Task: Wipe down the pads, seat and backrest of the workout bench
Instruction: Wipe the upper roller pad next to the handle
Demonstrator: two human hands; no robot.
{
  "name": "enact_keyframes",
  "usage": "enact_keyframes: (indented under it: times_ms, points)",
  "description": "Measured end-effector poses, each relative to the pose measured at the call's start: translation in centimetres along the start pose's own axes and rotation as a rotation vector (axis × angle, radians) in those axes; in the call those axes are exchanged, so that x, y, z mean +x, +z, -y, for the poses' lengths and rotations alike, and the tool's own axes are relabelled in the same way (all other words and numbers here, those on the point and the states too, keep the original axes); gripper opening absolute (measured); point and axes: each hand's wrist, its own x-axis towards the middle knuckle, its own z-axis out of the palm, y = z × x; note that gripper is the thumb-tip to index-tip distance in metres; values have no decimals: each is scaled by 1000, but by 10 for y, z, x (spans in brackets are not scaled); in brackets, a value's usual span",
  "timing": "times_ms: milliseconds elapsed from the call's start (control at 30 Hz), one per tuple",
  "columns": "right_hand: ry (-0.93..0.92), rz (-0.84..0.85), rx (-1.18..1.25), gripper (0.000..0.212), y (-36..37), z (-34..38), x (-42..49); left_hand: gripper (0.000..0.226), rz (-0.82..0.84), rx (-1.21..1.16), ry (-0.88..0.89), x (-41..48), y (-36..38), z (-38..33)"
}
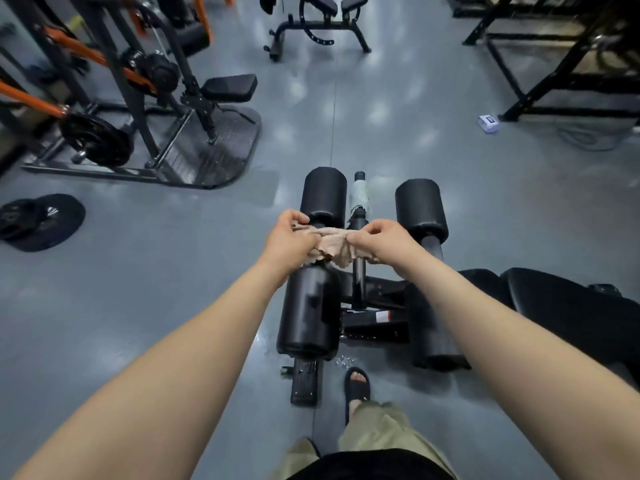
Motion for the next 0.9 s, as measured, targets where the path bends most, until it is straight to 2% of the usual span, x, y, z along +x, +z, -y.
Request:
enact_keyframes:
  times_ms: [100, 167, 200, 233, 267, 400, 533, 600, 767, 900]
  points:
    - [63, 12, 68, 23, 1, 13, 31, 41, -82, 33, -37, 26, 9, -13]
    - [56, 26, 76, 21, -2, 19, 57, 29, -104, 64, -65, 48, 20, -18]
    - [41, 47, 95, 18, 0, 20, 61, 18, -61, 26, -81, 51, 23, -17]
    - [29, 77, 118, 20, 0, 22, 67, 7, -18, -24, -95, 56, 27, -20]
    - [19, 120, 140, 29, -5, 24, 85, 8, 8, -100, -110, 70, 35, -26]
    - [-72, 214, 137, 46, -10, 26, 126, 33, 45, -479, -287, 106, 46, -47]
    - [-102, 165, 80, 32, -15, 21, 169, 53, 86, -571, -358, 145, 45, -47]
    - [-102, 168, 23, 23, -15, 21, 192, 51, 50, -499, -344, 160, 45, -46]
    - [-108, 114, -124, 17, -18, 31, 234, 11, -146, -64, -330, 191, 40, -22]
    - [-108, 97, -209, 22, -18, 35, 259, 15, -178, 201, -358, 214, 41, 16]
